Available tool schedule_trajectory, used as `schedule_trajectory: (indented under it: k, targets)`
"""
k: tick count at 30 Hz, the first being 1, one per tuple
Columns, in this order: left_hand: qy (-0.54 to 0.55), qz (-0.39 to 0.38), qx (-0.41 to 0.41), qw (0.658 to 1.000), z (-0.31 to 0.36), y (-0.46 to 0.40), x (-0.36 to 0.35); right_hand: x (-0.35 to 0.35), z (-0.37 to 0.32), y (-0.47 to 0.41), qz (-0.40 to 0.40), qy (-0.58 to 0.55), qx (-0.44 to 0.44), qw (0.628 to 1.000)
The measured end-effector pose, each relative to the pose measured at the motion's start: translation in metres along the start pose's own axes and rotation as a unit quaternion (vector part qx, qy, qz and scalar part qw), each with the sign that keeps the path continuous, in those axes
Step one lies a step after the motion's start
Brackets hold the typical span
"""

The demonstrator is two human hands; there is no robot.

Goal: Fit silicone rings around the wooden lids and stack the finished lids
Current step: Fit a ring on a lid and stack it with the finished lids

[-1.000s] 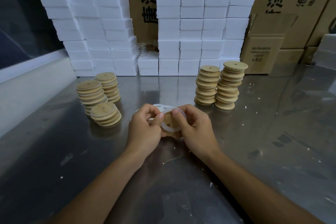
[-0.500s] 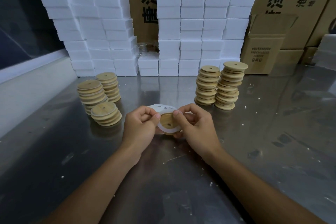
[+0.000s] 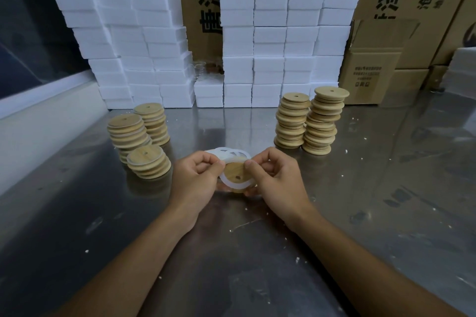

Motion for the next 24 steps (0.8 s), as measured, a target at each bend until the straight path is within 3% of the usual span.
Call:
schedule_trajectory:
  k: [7, 24]
  targets:
    - [-0.014, -0.002, -0.012, 1.0, 0.0014, -0.0002, -0.0001, 0.0001, 0.0034, -0.0011, 0.005, -0.001, -0.004, 1.0]
    - [0.039, -0.068, 0.026, 0.997, 0.0016, -0.0004, -0.0004, -0.0011, 0.003, -0.0005, -0.066, -0.08, -0.057, 0.993]
Point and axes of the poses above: each hand's wrist, its own y-axis away from the middle knuckle, its own x-axis out of the back of the hand, z = x × y, the point moved 7 cm from there along -y, towards the middle knuckle, and after that the axes turned 6 degrees about -z, right-handed, at the moved point
